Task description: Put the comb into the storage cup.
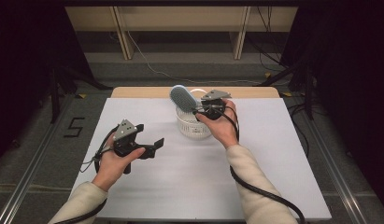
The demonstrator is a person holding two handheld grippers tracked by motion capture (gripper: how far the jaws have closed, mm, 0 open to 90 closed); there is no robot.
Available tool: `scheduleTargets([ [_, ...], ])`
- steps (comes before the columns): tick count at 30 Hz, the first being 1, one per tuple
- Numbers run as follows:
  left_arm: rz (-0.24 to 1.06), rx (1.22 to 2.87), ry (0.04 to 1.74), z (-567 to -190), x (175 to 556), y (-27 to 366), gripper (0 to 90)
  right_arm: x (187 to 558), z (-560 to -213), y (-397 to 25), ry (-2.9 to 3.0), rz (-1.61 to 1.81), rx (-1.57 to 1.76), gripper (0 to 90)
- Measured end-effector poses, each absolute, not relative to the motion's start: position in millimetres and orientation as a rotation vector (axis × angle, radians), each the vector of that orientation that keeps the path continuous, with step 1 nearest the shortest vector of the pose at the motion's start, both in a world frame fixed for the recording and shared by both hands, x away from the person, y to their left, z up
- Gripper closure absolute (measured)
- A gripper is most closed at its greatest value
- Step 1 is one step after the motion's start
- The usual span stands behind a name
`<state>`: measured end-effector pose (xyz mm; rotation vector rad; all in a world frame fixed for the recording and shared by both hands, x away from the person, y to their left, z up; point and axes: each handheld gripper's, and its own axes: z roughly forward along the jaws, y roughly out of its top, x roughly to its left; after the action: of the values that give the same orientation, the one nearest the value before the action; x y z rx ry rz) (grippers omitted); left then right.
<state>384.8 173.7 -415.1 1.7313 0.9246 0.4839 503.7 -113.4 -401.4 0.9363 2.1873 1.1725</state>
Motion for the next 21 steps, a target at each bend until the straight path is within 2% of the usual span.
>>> scheduleTargets([
  [7,0.483,1.727,0.933,-415.2,385.3,174.6,2.3,496.6,-392.2,-119.7,2.172,1.262,0.944,32.1],
  [21,0.492,1.733,0.953,-415.8,385.6,175.8,2.8,482.5,-379.2,-141.1,2.187,1.281,0.950,20.2],
])
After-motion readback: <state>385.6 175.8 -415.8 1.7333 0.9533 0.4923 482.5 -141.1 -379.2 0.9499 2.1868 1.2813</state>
